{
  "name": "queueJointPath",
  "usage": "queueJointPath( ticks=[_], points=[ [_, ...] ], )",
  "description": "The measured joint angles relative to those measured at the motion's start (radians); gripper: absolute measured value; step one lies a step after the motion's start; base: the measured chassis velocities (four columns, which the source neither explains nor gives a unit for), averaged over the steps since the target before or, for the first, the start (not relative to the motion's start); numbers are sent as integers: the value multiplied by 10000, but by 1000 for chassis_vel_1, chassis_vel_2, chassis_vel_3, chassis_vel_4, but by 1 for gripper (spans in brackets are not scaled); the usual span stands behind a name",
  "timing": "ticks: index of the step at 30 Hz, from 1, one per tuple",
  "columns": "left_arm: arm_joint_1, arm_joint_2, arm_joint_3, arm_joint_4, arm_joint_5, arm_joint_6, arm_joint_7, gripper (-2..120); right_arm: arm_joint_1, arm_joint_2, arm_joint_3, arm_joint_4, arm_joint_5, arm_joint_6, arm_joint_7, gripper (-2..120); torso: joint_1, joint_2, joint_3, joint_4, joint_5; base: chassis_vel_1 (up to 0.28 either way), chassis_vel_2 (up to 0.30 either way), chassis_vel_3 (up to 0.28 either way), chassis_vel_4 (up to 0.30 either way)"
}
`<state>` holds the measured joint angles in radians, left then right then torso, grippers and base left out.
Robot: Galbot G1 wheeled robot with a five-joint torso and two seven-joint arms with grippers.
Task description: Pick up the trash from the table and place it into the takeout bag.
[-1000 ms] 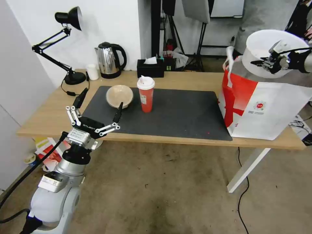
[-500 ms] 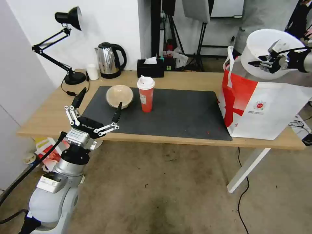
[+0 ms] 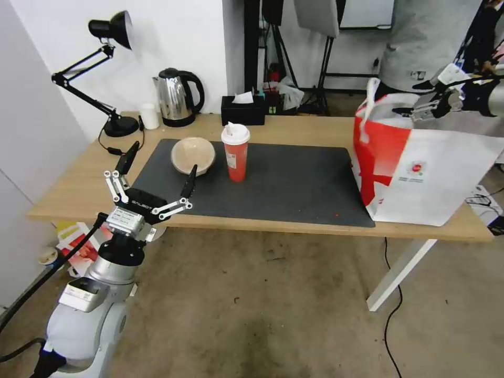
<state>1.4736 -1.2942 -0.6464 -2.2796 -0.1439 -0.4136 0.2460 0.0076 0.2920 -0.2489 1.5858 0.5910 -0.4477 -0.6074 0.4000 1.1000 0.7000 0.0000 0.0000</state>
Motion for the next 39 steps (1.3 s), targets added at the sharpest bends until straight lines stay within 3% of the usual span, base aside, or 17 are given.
queueJointPath(
  ticks=[4, 18, 28, 31, 39],
  points=[
    [-12, 0, 5, 0, -1, -1, 0, 100, -10, -20, -16, 59, -1, -7, 1, 99, 0, 0, 0, 1, -1, 0, 0, 0, 0],
    [-69, -1, 22, 40, -19, -8, 3, 100, -15, -62, -143, 200, -116, -37, -11, 100, 0, 0, 0, -1, 1, 0, 0, 0, 0],
    [-253, -54, 22, 185, -24, -8, 4, 100, 24, 264, 727, 1469, 2119, -128, 2055, 100, 0, 0, -1, 2, -3, 0, 0, 0, 0],
    [-256, -64, 7, 200, -35, -8, 4, 100, 24, 364, 1221, 2473, 3340, -518, 3004, 100, 0, 0, 0, 2, -3, 0, 0, 0, 0],
    [-275, -81, -22, 238, -64, -7, 0, 100, 164, 272, 1641, 3479, 4538, -953, 3643, 100, 0, 0, -1, 0, -1, 0, 0, 0, 0]
  ],
)
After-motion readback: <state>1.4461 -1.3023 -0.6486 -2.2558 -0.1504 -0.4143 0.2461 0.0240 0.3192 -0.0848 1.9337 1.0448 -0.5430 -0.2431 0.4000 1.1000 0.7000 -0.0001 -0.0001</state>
